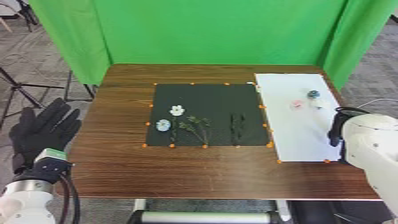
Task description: Arrange flowers
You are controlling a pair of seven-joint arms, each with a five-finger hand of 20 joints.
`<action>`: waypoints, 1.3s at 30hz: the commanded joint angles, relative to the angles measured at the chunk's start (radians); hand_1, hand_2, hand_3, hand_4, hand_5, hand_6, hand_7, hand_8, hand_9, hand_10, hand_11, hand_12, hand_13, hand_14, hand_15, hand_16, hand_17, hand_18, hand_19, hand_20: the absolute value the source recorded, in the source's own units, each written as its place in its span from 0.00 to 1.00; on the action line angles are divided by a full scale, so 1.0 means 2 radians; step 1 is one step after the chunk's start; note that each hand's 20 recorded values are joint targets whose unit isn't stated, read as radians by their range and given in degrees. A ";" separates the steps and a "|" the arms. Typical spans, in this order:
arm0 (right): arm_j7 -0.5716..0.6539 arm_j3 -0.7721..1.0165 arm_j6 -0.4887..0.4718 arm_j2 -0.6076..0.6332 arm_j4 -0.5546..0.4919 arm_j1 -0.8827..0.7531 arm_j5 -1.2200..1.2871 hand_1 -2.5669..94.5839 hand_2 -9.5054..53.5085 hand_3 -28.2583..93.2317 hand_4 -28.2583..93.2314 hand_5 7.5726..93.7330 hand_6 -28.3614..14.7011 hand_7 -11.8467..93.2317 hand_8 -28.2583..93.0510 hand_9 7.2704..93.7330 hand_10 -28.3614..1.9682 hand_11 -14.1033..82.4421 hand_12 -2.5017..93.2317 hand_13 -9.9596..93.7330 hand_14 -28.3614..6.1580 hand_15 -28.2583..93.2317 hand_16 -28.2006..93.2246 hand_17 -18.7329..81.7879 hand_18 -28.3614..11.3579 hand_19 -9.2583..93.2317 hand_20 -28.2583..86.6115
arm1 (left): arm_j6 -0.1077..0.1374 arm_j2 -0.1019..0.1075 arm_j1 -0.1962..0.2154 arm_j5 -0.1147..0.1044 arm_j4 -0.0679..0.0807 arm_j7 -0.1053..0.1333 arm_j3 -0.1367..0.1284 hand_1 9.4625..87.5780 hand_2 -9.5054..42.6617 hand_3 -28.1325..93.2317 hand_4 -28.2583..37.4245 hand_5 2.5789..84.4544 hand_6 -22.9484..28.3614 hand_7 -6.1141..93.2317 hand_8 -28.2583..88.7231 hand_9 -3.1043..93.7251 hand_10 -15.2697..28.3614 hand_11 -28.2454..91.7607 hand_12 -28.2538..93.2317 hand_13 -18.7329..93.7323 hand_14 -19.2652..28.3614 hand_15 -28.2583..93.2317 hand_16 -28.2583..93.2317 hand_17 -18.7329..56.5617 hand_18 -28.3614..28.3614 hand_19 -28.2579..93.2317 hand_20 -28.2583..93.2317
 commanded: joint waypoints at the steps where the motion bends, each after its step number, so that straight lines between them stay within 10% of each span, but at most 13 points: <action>1: -0.012 -0.010 0.016 -0.004 0.024 -0.018 -0.032 0.61 0.00 0.79 0.00 0.64 0.57 0.32 0.15 0.69 0.41 0.31 0.21 0.75 0.53 0.76 0.53 0.57 0.07 0.97 0.57 | -0.001 -0.003 0.004 0.000 -0.001 0.000 0.000 0.23 0.35 0.82 0.00 0.44 0.59 0.25 0.15 0.37 0.68 0.44 0.32 0.37 0.72 0.56 0.16 0.17 0.74 0.47 0.30; 11: -0.030 -0.004 0.074 -0.001 0.024 -0.047 -0.083 0.71 0.00 0.78 0.00 0.73 0.65 0.48 0.34 0.88 0.64 0.28 0.49 0.82 0.63 0.75 0.58 0.61 0.11 0.99 0.58 | -0.001 -0.003 0.010 -0.001 -0.003 0.002 -0.003 0.23 0.35 0.82 0.00 0.44 0.59 0.25 0.15 0.37 0.68 0.44 0.32 0.37 0.72 0.57 0.16 0.17 0.74 0.47 0.30; 26: -0.076 -0.017 0.162 -0.001 -0.068 -0.021 -0.141 0.71 0.00 0.81 0.00 0.75 0.65 0.51 0.36 0.91 0.65 0.28 0.53 0.85 0.68 0.72 0.60 0.63 0.11 0.99 0.57 | -0.004 -0.004 0.002 0.002 0.001 -0.007 0.000 0.23 0.35 0.82 0.00 0.44 0.59 0.25 0.15 0.36 0.68 0.44 0.32 0.37 0.72 0.57 0.16 0.17 0.74 0.47 0.30; 39: -0.171 -0.179 0.227 -0.134 -0.044 0.133 -0.142 0.70 0.00 0.82 0.00 0.75 0.65 0.51 0.36 0.91 0.65 0.28 0.54 0.85 0.67 0.72 0.60 0.63 0.11 0.99 0.57 | -0.011 -0.006 -0.024 0.006 0.017 -0.037 0.019 0.22 0.35 0.82 0.00 0.44 0.59 0.25 0.16 0.36 0.68 0.44 0.32 0.37 0.73 0.56 0.16 0.17 0.74 0.47 0.30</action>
